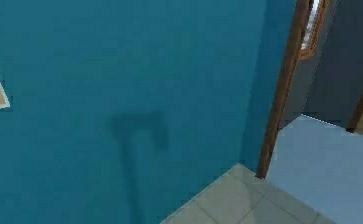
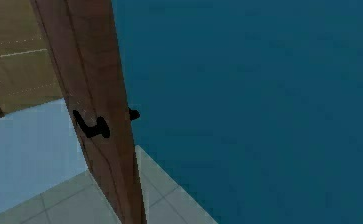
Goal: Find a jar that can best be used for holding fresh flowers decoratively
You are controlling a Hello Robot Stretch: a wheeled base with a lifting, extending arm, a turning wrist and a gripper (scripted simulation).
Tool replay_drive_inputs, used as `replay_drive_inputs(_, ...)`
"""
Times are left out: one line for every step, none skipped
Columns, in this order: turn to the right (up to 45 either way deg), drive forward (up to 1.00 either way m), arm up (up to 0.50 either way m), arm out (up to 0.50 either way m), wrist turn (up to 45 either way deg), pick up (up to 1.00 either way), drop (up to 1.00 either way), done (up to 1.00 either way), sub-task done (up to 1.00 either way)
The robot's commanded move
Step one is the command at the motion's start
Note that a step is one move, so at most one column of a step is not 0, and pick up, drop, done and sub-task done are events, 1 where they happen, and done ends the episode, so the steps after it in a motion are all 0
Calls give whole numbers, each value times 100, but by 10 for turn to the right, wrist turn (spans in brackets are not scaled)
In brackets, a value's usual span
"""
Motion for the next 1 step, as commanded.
replay_drive_inputs(60, 0, 0, 0, 0, 0, 0, 0, 0)
